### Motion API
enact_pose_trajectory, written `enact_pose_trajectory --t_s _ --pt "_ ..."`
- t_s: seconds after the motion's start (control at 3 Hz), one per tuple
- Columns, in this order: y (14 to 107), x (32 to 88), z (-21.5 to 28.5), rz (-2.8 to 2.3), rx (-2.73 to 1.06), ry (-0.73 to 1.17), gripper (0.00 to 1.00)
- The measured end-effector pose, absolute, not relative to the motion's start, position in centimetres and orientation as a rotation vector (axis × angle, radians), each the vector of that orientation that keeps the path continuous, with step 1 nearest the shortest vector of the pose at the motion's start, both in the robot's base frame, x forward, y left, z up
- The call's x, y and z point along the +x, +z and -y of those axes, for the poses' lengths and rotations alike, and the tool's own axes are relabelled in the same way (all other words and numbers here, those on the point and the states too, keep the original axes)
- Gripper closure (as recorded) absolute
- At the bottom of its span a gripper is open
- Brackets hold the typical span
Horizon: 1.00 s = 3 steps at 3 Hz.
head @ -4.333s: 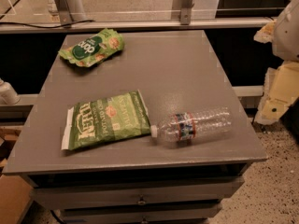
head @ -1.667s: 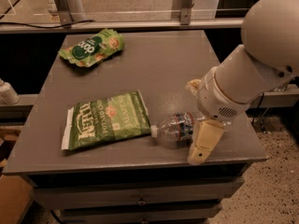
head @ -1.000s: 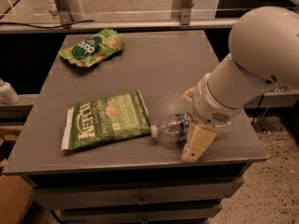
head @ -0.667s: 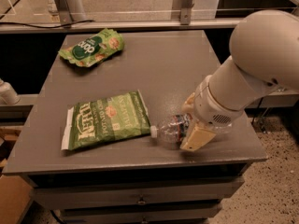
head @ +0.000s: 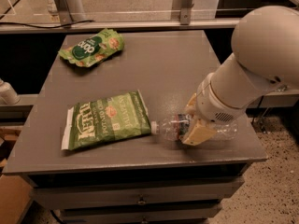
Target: Pick water bottle
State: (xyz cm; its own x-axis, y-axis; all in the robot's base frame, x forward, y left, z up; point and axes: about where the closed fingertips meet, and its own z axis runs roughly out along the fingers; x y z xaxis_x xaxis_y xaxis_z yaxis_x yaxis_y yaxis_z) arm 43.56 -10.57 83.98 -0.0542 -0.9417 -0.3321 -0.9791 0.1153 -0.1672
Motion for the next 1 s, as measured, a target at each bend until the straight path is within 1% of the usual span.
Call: enact_pose_trajectory --t_s 0.33,0.67,1.0 --pt "86.0 44.3 10.6 -2.053 -1.834 0.140 1.00" --pt "89.5 45.2 11.0 -2.041 -1.739 0.168 1.00" --pt "89.6 45.2 11.0 -2.041 -1.739 0.167 1.00"
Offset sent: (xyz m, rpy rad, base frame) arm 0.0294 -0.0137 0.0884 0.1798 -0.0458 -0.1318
